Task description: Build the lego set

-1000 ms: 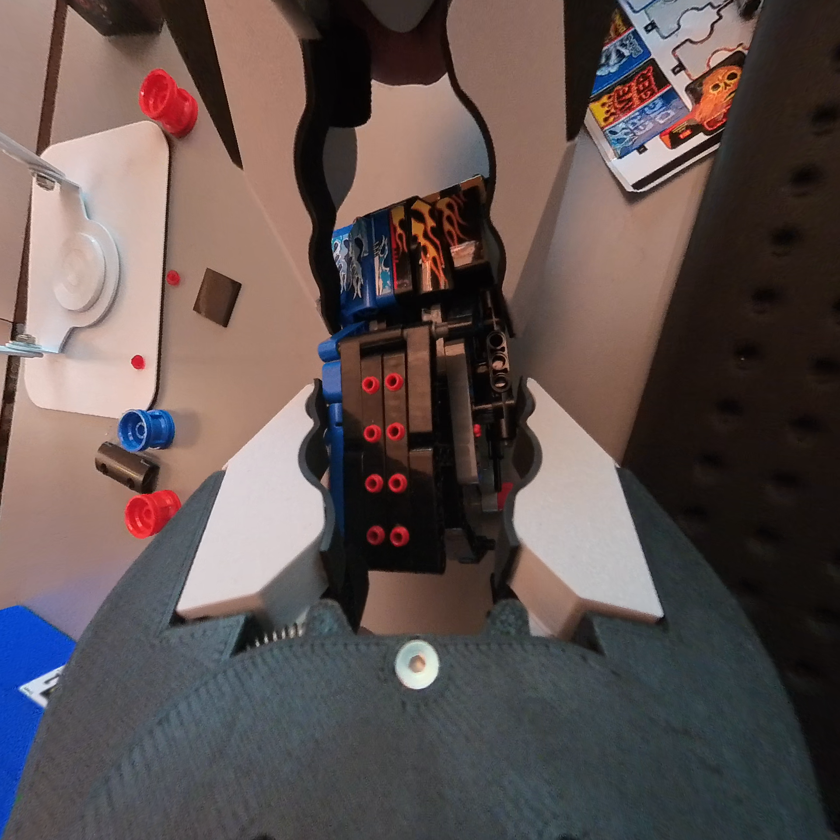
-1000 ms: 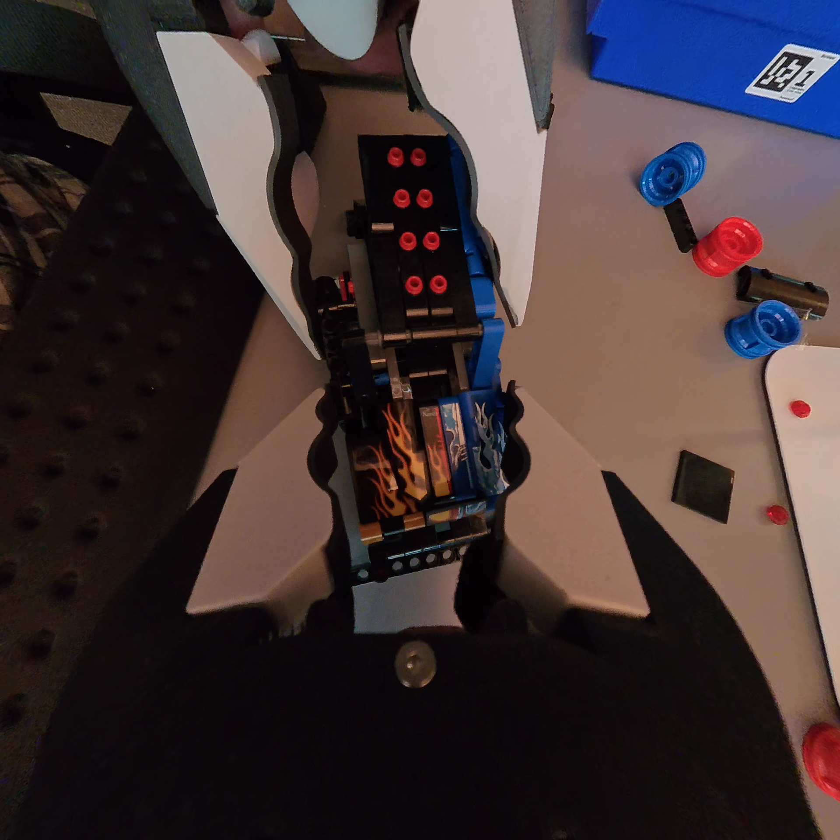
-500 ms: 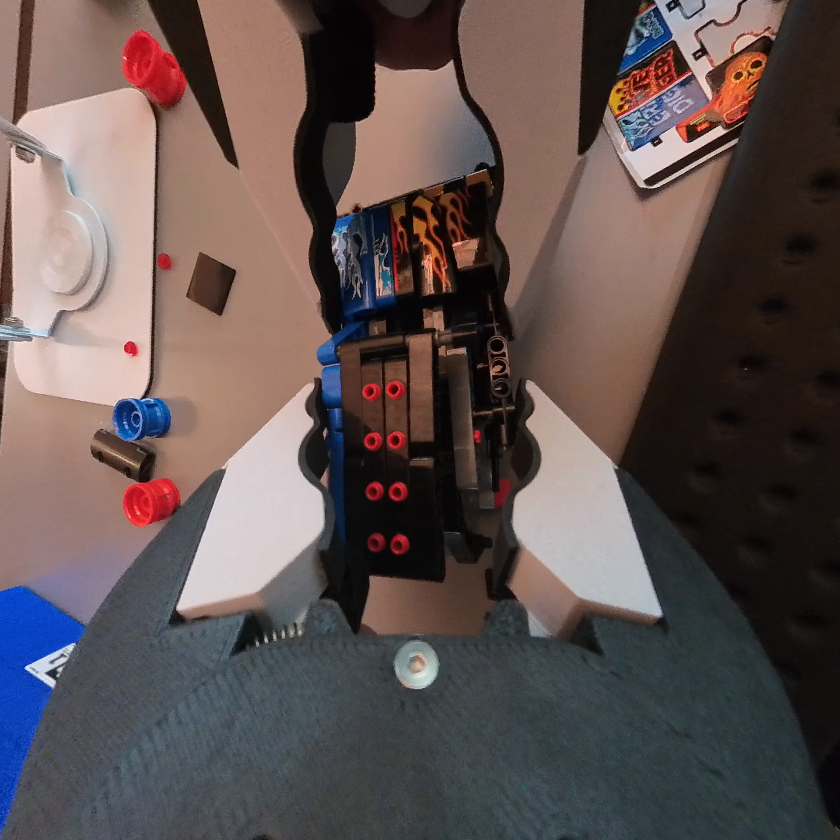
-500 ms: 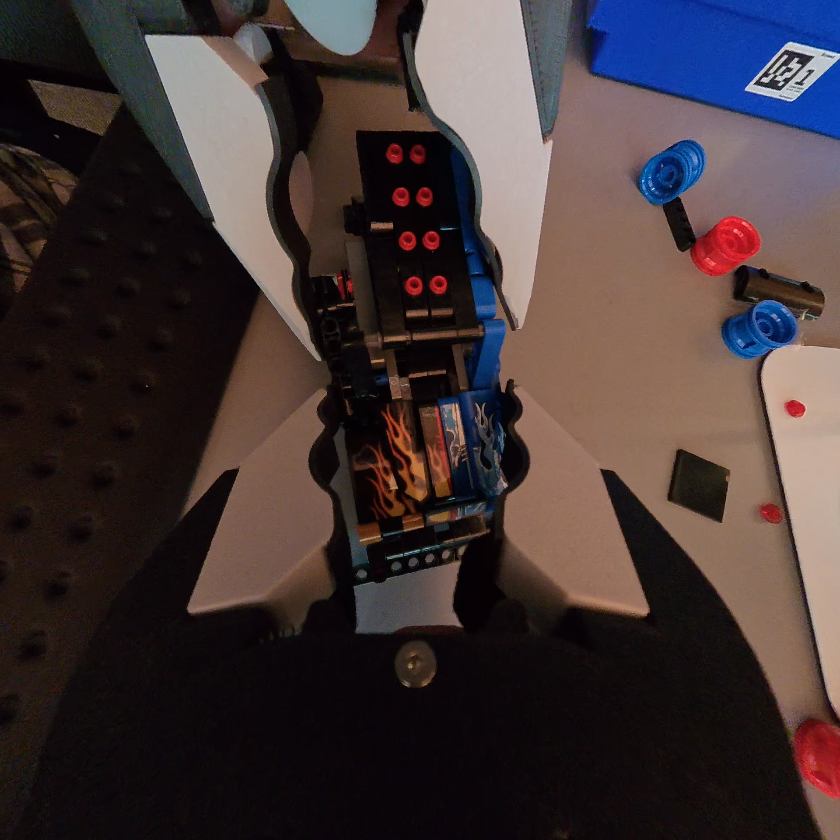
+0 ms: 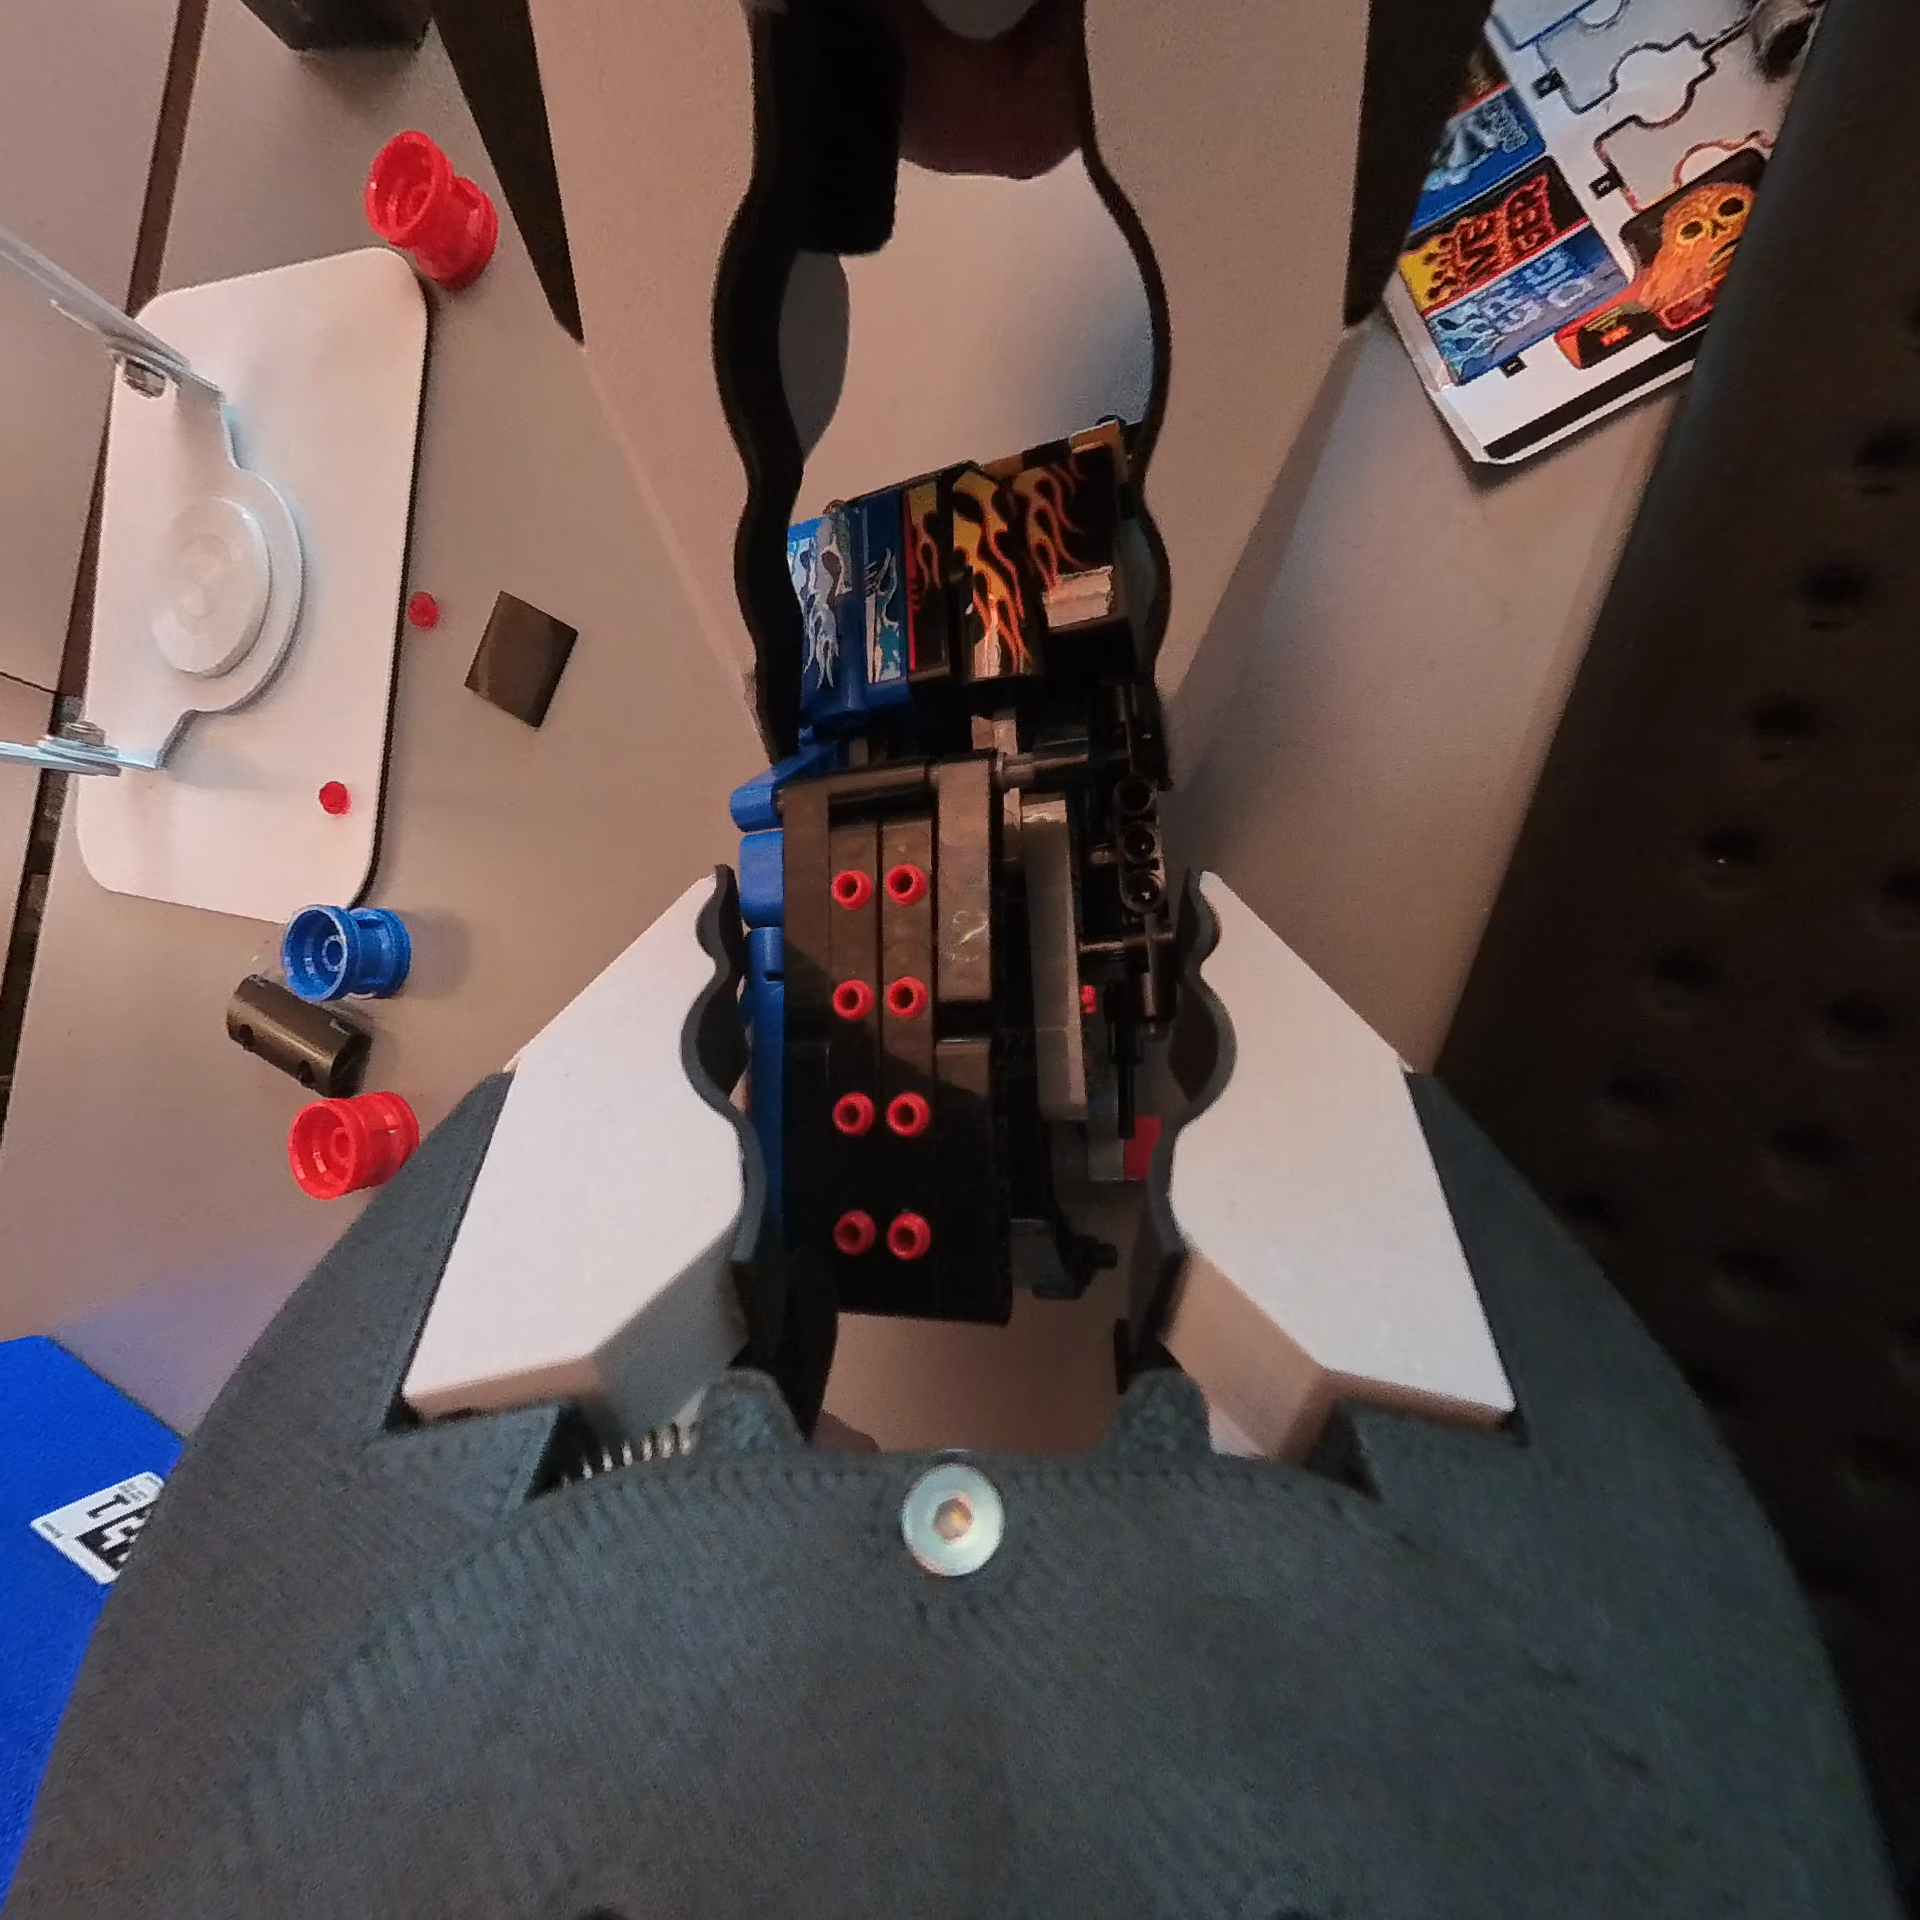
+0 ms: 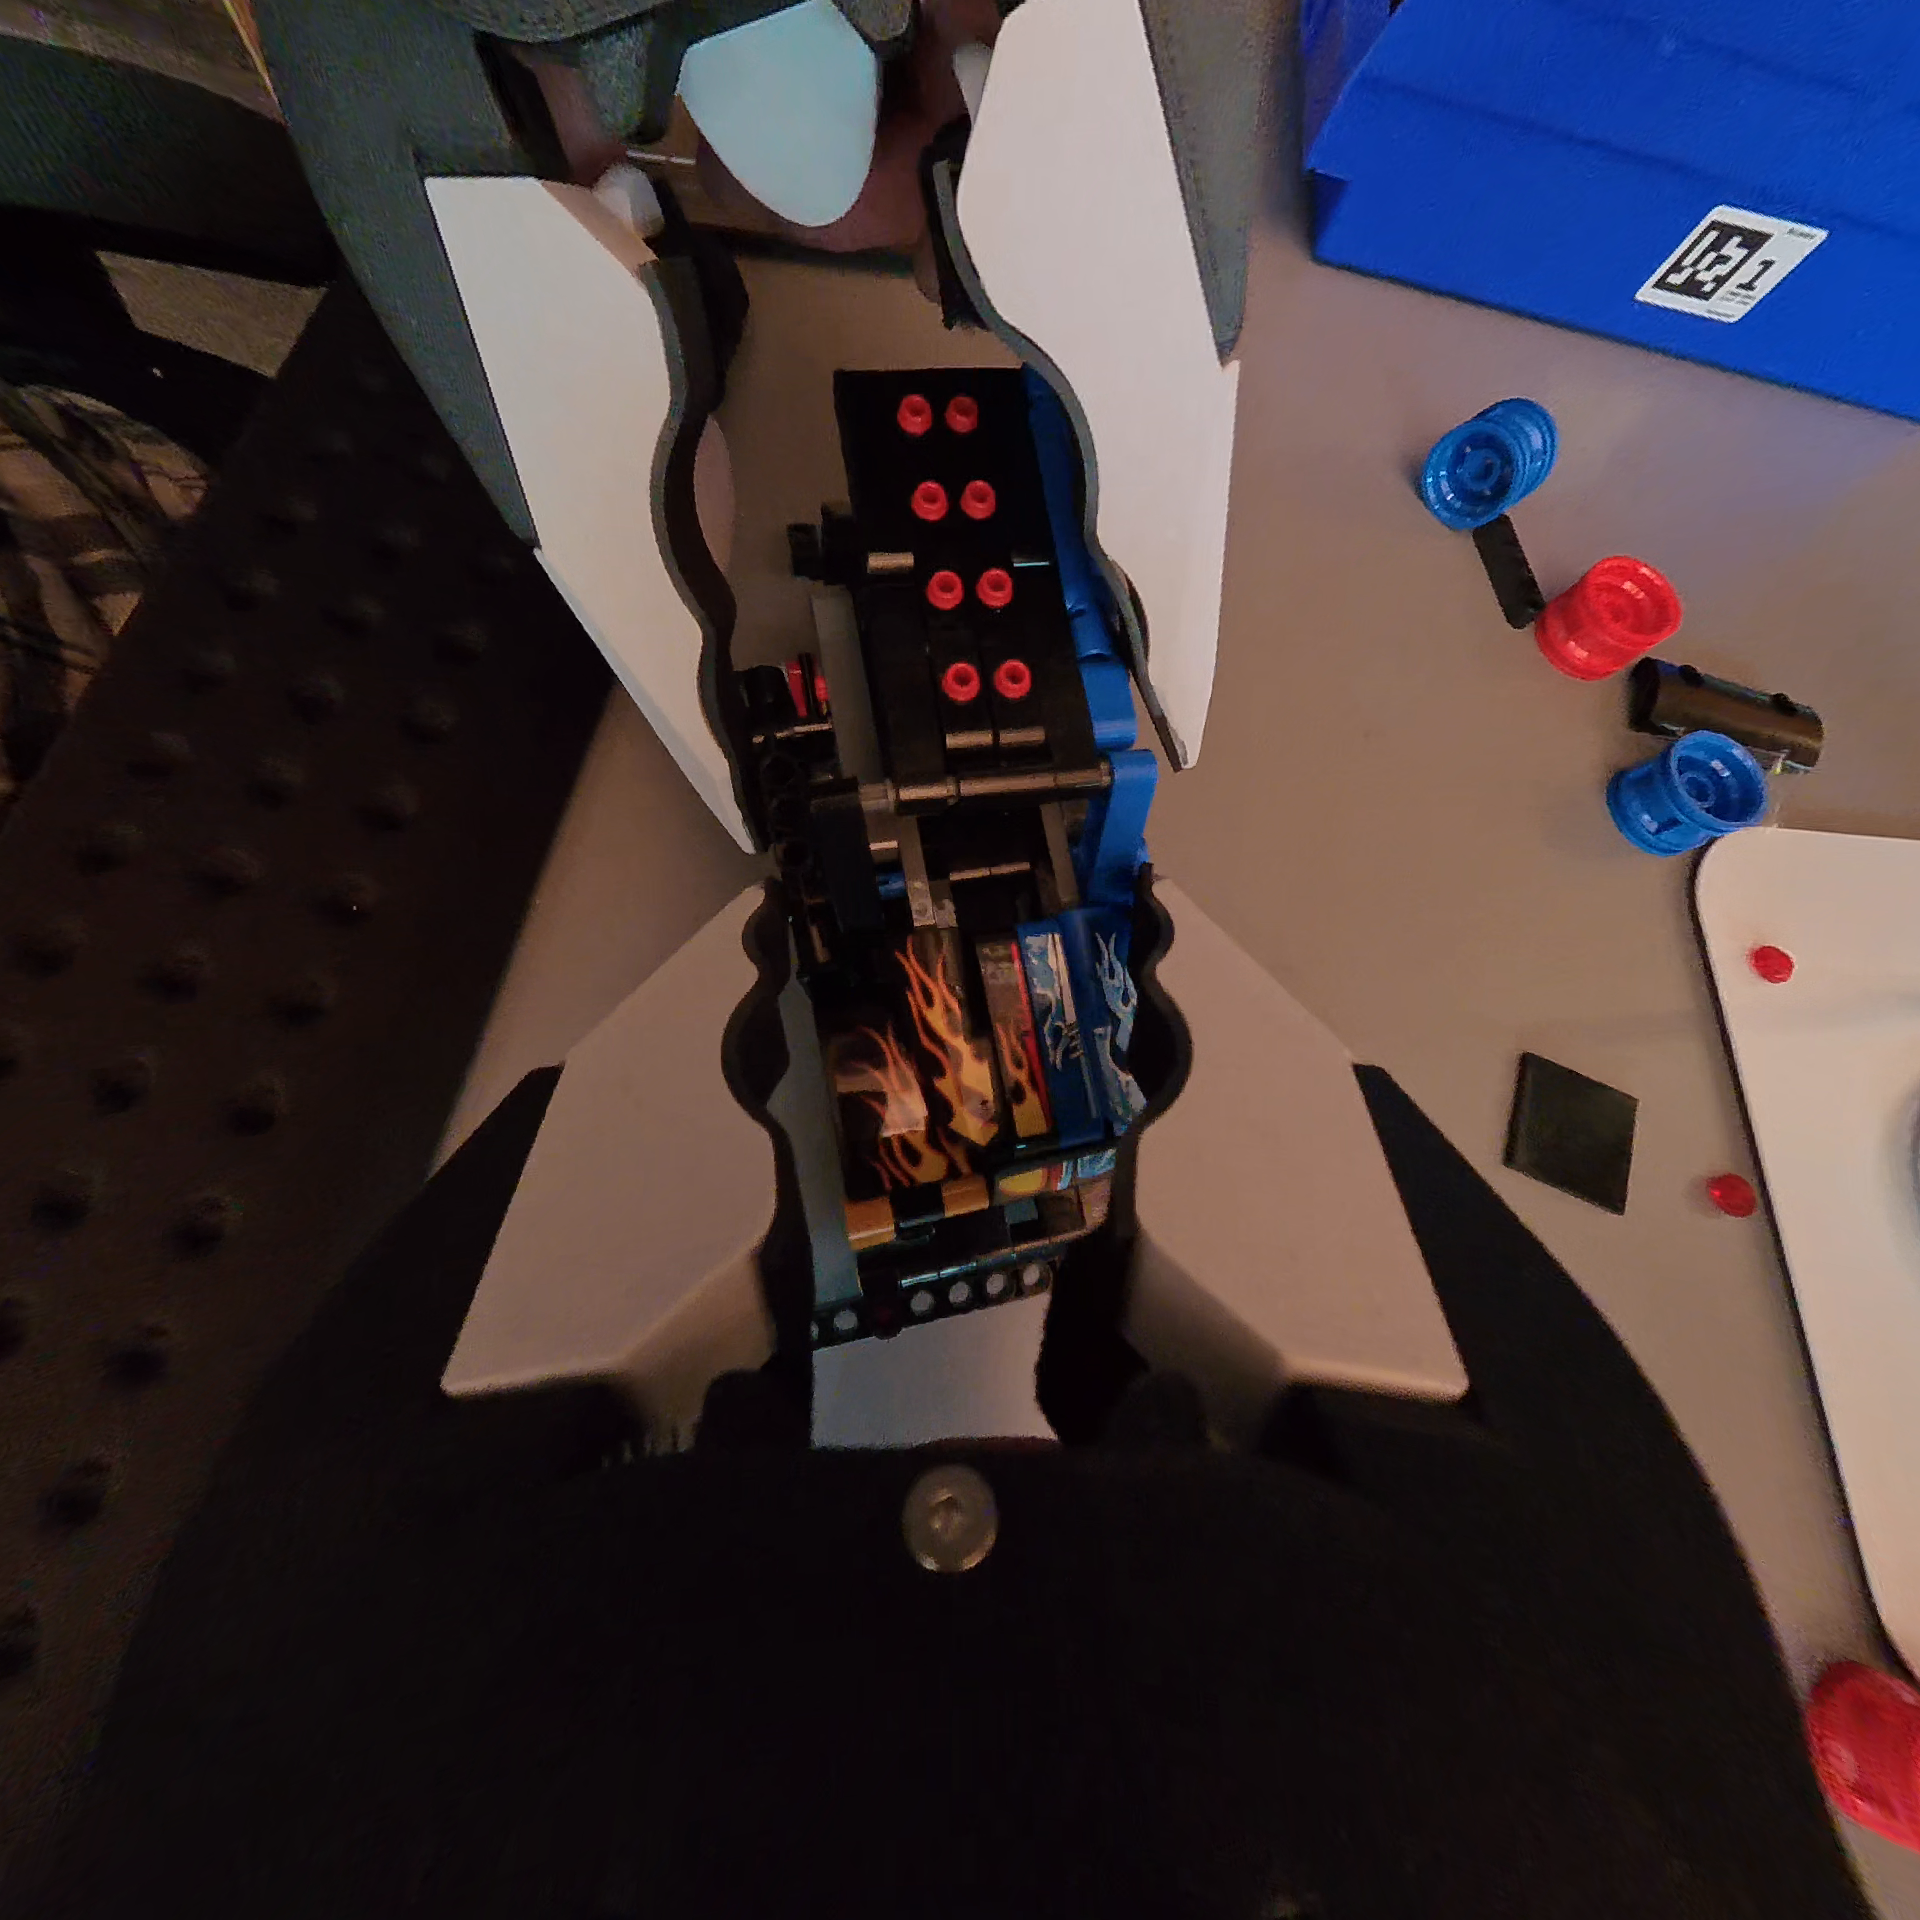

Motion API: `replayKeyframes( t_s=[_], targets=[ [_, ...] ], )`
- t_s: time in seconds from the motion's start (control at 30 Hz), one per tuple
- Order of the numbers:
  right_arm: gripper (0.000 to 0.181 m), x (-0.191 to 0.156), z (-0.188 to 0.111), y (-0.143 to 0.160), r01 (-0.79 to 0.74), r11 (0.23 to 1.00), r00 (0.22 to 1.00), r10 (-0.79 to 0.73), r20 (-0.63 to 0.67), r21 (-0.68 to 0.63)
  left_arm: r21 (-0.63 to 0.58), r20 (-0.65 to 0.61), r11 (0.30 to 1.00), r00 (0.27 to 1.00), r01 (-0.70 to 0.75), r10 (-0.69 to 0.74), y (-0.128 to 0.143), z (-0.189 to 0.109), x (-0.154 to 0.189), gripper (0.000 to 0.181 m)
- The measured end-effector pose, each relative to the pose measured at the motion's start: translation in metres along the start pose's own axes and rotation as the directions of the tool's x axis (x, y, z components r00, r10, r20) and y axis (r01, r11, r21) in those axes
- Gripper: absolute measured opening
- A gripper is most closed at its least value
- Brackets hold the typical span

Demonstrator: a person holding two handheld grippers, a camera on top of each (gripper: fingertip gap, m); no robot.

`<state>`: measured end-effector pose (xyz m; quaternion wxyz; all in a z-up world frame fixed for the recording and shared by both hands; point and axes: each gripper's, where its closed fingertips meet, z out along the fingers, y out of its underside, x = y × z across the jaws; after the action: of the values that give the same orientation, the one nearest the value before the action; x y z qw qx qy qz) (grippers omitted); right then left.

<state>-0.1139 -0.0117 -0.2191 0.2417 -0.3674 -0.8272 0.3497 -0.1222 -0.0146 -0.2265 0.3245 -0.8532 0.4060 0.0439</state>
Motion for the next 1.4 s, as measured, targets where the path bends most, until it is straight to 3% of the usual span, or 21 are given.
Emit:
replayKeyframes(
  t_s=[0.37, 0.8, 0.93, 1.4],
  targets=[
    [0.059, 0.001, 0.001, 0.0, -0.027, 1.0, 0.999, 0.027, 0.04, 0.002, -0.061, -0.031, 0.998, 0.999, -0.018, 0.016, 0.002, 0.001, -0.001, 0.076],
    [0.061, 0.001, -0.006, 0.003, -0.031, 0.999, 0.999, 0.03, 0.034, 0.015, -0.005, 0.023, 1.0, 1.0, 0.004, -0.004, 0.004, -0.001, -0.003, 0.084],
    [0.059, -0.001, -0.004, 0.002, -0.019, 0.999, 0.999, 0.019, 0.033, 0.026, 0.031, 0.021, 0.999, 1.0, 0.008, -0.009, -0.008, -0.002, -0.001, 0.074],
    [0.058, 0.002, -0.003, 0.0, -0.037, 0.999, 0.998, 0.035, 0.055, 0.035, 0.025, -0.01, 1.0, 1.0, 0.018, -0.018, -0.008, 0.001, -0.004, 0.074]
  ],
)
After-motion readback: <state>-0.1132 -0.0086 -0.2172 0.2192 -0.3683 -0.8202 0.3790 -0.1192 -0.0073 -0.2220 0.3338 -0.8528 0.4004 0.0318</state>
